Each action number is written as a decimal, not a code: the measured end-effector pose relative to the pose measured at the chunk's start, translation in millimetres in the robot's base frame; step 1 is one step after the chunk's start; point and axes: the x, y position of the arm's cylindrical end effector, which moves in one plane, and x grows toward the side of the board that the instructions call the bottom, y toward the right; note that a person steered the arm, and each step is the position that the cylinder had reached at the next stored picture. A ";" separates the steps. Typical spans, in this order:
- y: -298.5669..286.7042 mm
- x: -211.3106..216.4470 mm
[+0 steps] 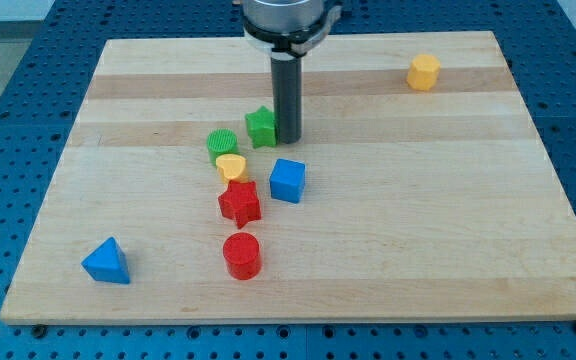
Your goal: Move the blue cube bottom diagonally to the red star
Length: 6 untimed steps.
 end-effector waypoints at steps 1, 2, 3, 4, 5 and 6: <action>-23.0 0.0; -41.1 0.0; -53.1 0.0; -43.0 1.4; 2.1 24.6; 2.2 57.7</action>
